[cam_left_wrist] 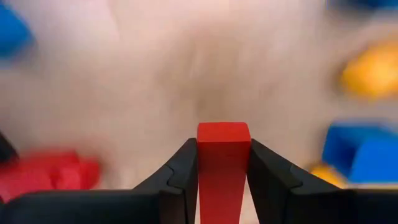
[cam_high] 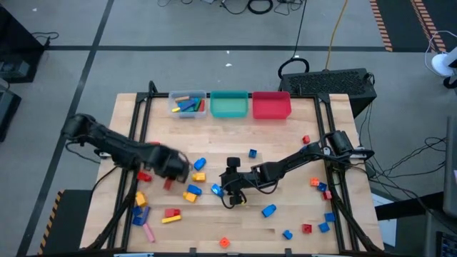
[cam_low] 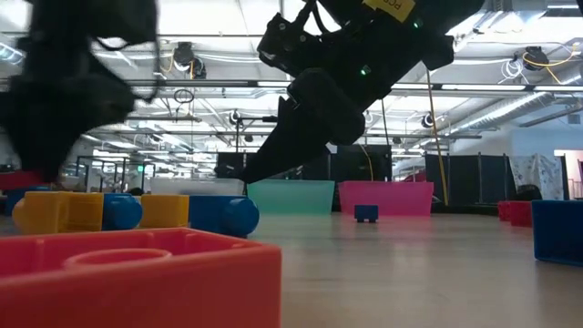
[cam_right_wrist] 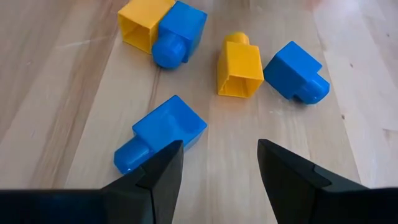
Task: Sort blocks by size
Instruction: Put the red block into the transparent bin
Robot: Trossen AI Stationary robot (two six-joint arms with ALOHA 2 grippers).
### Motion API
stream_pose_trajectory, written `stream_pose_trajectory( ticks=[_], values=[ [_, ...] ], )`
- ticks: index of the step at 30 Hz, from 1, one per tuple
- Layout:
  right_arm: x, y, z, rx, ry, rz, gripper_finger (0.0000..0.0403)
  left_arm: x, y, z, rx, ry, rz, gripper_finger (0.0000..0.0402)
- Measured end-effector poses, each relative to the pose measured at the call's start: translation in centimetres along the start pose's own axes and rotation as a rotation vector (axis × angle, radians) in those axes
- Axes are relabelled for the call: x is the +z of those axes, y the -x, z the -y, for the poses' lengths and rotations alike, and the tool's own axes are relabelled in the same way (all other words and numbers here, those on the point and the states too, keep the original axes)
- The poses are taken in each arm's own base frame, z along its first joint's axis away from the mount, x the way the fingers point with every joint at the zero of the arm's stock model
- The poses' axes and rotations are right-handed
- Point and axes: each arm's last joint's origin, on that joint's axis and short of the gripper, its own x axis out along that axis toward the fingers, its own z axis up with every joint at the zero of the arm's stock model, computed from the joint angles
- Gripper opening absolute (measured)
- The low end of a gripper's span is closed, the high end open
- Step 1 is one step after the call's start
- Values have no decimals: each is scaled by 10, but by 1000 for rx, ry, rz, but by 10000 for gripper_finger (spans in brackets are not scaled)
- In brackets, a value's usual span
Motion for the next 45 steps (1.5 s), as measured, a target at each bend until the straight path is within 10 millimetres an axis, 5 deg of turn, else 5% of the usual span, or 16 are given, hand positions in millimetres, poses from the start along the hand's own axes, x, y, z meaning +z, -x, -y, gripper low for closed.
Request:
stream_pose_trajectory(
  ticks=[14, 26, 34, 45],
  values=[
    [0, 0, 0, 0, 5, -1, 194, 117, 42, -13, -53, -50, 334, 106],
    [-1, 0, 0, 0, 11, -6, 194, 191, 62, -42, -172, 67, 654, 106],
    [-1, 0, 0, 0, 20, -12, 194, 218, 76, -57, -195, 114, 857, 106],
    [-1, 0, 0, 0, 32, -15, 194, 222, 68, -67, -4, -57, 921, 108]
  ],
)
